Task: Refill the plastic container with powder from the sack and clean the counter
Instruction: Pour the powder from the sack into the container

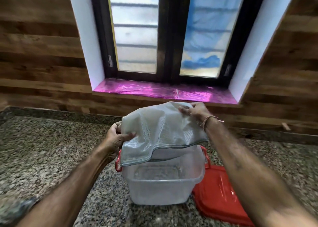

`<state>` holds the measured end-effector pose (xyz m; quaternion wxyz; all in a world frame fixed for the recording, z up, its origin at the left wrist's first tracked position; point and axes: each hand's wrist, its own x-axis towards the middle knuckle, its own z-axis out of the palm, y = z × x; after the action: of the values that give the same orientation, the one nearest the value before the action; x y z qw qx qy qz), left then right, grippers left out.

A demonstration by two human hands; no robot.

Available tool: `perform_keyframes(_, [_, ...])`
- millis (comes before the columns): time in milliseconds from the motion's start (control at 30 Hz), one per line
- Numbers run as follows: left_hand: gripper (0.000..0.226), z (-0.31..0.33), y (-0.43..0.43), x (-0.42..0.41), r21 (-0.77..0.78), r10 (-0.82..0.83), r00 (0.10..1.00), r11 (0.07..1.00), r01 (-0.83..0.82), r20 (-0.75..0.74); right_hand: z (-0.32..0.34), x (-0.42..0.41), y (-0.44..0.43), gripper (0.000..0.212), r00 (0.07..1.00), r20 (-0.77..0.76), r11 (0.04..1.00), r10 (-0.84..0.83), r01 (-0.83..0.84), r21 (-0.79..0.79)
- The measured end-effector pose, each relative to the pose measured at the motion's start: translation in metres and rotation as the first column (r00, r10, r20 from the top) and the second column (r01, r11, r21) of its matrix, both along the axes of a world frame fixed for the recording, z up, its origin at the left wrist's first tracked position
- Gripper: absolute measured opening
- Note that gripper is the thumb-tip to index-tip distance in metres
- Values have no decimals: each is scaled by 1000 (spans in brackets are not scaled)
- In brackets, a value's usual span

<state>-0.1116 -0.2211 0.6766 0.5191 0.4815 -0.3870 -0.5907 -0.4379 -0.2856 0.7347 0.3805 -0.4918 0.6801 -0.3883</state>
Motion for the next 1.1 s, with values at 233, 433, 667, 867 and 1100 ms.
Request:
perform_keyframes(233, [96, -8, 25, -5, -159, 82, 991, 985, -65, 102, -22, 11, 5, 35, 990, 139, 993, 24, -7, -120])
perform_keyframes(433, [86, -22, 42, -8, -203, 86, 990, 977, -62, 113, -32, 25, 25, 22, 967, 251, 970, 48, 15, -242])
perform_keyframes(667, [76, -27, 54, -21, -272, 130, 980, 959, -84, 153, -41, 20, 38, 38, 924, 370, 963, 99, 5, -269])
perform_keyframes(867, [69, -33, 51, -19, -317, 179, 958, 943, -102, 223, -48, 24, 47, 54, 852, 503, 969, 142, -17, -245])
perform_keyframes(1100, [56, -32, 54, -15, -318, 175, 952, 944, -90, 250, -78, 15, 61, 67, 828, 528, 976, 189, -97, -197])
